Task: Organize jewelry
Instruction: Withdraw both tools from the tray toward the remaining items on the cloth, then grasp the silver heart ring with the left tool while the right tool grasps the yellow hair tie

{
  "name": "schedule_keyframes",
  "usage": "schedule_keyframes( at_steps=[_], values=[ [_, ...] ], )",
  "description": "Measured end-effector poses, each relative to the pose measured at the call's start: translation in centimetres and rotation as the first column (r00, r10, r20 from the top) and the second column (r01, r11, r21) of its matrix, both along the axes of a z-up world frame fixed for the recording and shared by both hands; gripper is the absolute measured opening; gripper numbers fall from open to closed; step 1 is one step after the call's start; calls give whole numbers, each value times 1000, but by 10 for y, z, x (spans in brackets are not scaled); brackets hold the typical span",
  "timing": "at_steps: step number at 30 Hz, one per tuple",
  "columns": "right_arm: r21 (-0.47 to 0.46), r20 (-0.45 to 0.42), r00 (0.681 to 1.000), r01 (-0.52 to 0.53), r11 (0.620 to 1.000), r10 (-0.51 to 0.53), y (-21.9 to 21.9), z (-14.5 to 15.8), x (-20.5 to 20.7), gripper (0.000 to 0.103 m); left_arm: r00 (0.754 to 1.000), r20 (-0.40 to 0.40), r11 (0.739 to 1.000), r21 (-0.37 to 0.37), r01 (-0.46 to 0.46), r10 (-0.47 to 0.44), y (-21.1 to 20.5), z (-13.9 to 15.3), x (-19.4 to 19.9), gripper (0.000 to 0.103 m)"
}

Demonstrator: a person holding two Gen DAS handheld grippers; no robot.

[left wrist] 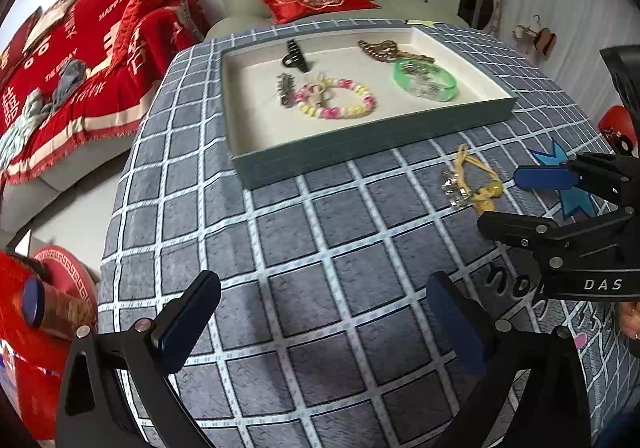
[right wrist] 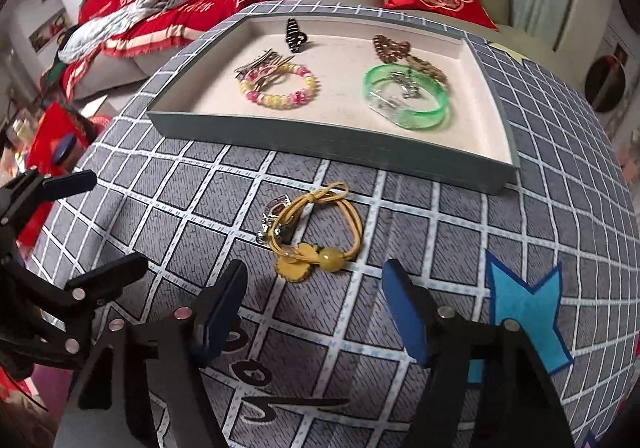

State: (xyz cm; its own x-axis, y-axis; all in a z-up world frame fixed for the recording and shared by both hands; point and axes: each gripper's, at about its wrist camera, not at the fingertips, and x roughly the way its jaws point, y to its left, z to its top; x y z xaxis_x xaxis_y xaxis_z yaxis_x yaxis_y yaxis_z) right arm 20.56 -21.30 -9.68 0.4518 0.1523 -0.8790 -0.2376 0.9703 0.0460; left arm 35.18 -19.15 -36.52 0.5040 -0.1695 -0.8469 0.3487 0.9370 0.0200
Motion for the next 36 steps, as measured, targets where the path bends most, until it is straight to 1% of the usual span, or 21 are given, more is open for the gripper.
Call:
schedule_keyframes(
  at_steps=[2, 6, 8, 9, 10, 11, 14, 16, 20, 23, 25, 27, 28, 29, 30, 31, 32, 33, 34, 35, 36],
  values=[
    [-25, 11, 1000, -18, 1000, 18, 4, -3, 0, 70, 1000, -3, 1000, -3, 0, 0, 2, -1, 0, 103],
    [-54, 27, 999, -44, 998, 46, 11, -5, 2, 62, 1000, 7, 1000, 19, 11, -11, -4, -2, 0, 103],
    [-50, 33, 998, -43, 998, 44, 10, -4, 4, 53, 1000, 9, 1000, 25, 18, -19, -8, -2, 1, 103],
    [-44, 35, 999, -39, 998, 41, 9, -3, 4, 40, 1000, 10, 999, 29, 20, -20, -9, -3, 1, 103],
    [-38, 36, 999, -33, 999, 35, 8, -2, 4, 31, 1000, 12, 999, 39, 21, -22, -12, -3, 1, 103],
    [-36, 36, 999, -28, 999, 29, 7, -2, 5, 29, 1000, 13, 999, 43, 24, -25, -14, -3, 1, 103],
    [-23, 41, 999, -13, 1000, 14, 0, -2, 3, 27, 999, 16, 998, 42, 40, -41, -19, -3, 1, 103],
    [-10, 45, 999, 0, 1000, 1, -4, -1, 2, 25, 998, 9, 998, 26, 58, -59, -26, -2, 3, 103],
    [44, 37, 998, 51, 998, -53, -21, 4, 2, 25, 994, -5, 994, -15, 107, -107, -43, 0, 8, 103],
    [80, 30, 995, 91, 993, -93, -36, 7, 1, 25, 990, -1, 990, -21, 143, -143, -62, 1, 11, 103],
    [96, 32, 992, 115, 989, -118, -47, 11, -1, 25, 987, -13, 987, -19, 159, -159, -75, -1, 15, 99],
    [109, 33, 990, 132, 985, -137, -55, 15, -4, 25, 987, -31, 987, -21, 159, -160, -84, -6, 21, 97],
    [120, 32, 989, 143, 982, -148, -61, 17, -6, 25, 986, -37, 987, -24, 159, -160, -88, -7, 24, 95],
    [127, 32, 988, 149, 981, -154, -64, 19, -7, 25, 986, -46, 987, -21, 158, -159, -91, -10, 26, 88],
    [132, 32, 987, 153, 979, -158, -67, 20, -8, 25, 987, -36, 987, -23, 159, -159, -93, -9, 26, 87],
    [140, 32, 986, 158, 977, -164, -70, 21, -10, 25, 985, -42, 986, -26, 164, -165, -97, -8, 28, 86],
    [145, 33, 986, 160, 976, -166, -72, 22, -10, 25, 984, -42, 985, -25, 170, -171, -100, -7, 29, 78],
    [149, 34, 985, 162, 976, -168, -73, 23, -11, 25, 982, -41, 983, -28, 182, -183, -101, -6, 28, 67],
    [154, 34, 985, 164, 974, -171, -74, 24, -11, 25, 980, -42, 981, -30, 194, -195, -103, -4, 28, 61],
    [160, 33, 984, 166, 973, -173, -75, 24, -11, 25, 978, -43, 979, -32, 202, -203, -104, -3, 28, 44],
    [164, 32, 984, 168, 972, -175, -75, 24, -11, 25, 976, -49, 977, -42, 211, -213, -104, -2, 28, 35]
  ],
)
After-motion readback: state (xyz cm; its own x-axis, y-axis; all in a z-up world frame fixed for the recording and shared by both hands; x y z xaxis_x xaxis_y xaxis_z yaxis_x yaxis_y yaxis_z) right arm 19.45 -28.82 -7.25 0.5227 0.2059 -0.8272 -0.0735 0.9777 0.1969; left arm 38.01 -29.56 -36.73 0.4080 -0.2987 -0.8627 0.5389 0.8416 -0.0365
